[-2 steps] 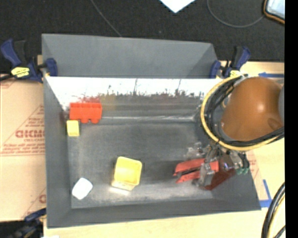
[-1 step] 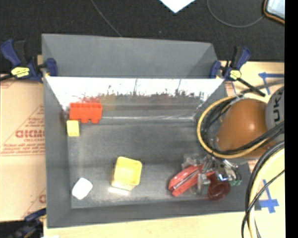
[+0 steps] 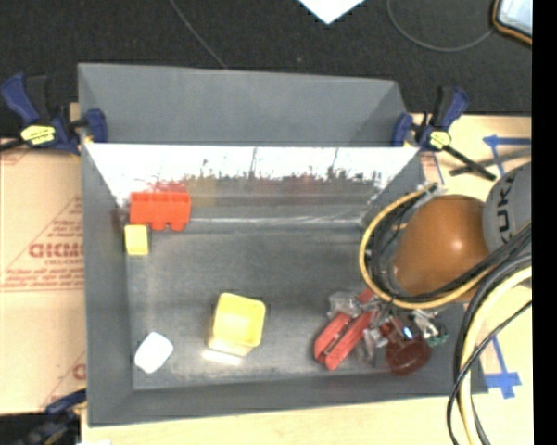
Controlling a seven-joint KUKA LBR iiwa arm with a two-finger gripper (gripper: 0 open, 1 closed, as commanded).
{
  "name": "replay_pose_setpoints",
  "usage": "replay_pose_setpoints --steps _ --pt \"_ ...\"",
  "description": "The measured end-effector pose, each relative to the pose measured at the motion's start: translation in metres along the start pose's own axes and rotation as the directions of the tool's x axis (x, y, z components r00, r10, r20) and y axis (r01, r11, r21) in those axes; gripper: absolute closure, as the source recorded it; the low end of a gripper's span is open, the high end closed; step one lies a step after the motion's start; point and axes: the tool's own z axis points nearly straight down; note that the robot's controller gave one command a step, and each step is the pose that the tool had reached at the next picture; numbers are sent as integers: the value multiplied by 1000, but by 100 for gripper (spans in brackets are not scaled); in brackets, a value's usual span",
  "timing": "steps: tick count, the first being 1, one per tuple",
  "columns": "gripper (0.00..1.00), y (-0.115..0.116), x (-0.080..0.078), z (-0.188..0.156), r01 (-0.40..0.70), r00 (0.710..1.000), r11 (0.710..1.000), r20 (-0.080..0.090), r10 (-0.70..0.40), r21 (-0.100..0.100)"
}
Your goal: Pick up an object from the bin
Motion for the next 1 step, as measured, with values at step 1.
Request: replay_pose_setpoints --steps 1 --pt "100 8 -2 -104 -114 993 993 -19 114 -7"
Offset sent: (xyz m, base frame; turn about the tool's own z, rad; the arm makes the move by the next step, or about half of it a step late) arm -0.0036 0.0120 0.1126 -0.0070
